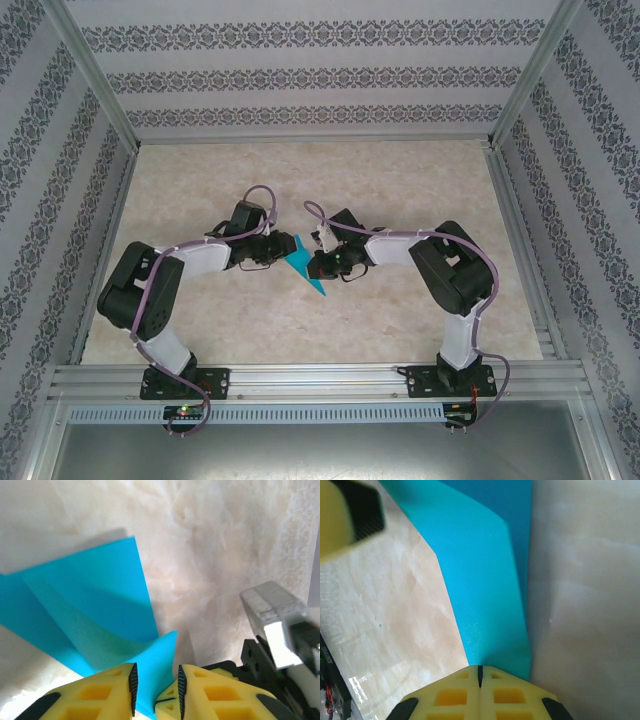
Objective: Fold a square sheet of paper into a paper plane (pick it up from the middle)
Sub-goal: Fold the wing for the fifth time at the center of the table.
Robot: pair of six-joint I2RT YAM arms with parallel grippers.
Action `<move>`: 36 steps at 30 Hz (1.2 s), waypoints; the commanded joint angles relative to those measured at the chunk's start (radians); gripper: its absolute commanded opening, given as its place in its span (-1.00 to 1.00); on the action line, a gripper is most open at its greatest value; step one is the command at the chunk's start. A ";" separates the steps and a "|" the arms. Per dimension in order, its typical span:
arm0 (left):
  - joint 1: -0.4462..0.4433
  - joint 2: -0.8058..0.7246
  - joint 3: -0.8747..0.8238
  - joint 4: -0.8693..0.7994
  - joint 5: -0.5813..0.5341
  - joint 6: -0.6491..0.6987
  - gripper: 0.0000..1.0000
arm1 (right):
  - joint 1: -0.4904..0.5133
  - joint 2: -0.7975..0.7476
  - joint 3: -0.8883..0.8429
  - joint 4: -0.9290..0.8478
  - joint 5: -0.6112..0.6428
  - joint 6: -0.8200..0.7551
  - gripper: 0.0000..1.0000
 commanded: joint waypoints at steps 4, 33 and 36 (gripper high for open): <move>0.017 0.047 0.038 0.015 0.025 0.043 -0.39 | 0.004 0.050 0.012 -0.063 0.058 -0.027 -1.00; 0.041 0.148 0.044 -0.038 -0.079 -0.009 -0.57 | 0.005 0.082 0.026 -0.126 0.090 -0.044 -1.00; 0.052 0.157 0.044 -0.044 -0.085 -0.016 -0.59 | 0.005 0.084 0.025 -0.131 0.094 -0.046 -1.00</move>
